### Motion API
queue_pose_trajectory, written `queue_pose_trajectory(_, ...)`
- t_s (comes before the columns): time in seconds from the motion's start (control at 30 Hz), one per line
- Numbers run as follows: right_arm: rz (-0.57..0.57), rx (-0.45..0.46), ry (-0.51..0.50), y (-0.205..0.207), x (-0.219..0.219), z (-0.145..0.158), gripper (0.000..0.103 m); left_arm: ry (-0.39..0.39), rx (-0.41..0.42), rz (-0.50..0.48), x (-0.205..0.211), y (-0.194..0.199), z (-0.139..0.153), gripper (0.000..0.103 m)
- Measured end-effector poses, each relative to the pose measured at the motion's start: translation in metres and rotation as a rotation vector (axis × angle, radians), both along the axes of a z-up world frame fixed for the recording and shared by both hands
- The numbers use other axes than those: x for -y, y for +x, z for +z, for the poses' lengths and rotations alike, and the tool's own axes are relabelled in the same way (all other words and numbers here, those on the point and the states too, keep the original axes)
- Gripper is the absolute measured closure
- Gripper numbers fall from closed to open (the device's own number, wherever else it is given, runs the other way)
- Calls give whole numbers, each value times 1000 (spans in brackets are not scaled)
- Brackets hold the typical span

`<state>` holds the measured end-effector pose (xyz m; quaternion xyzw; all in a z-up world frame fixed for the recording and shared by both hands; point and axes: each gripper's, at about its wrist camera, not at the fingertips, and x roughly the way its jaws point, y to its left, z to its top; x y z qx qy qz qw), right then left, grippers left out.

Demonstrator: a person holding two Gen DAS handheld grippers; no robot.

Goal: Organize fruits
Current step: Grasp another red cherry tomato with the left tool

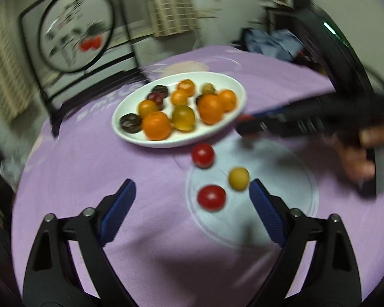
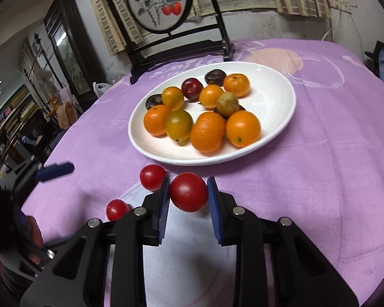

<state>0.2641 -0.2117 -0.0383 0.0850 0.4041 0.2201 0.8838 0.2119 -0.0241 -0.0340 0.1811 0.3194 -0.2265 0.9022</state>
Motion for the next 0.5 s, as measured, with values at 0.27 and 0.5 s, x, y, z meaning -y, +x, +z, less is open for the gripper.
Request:
queue_pose_trajectory(0.27, -11, 0, 9, -3, 3, 2, 73, 3, -92, -22, 2, 10, -18, 45)
queue_pose_trajectory(0.5, -18, 0, 9, -5, 4, 3, 73, 24, -98, -58, 8, 8, -25, 58)
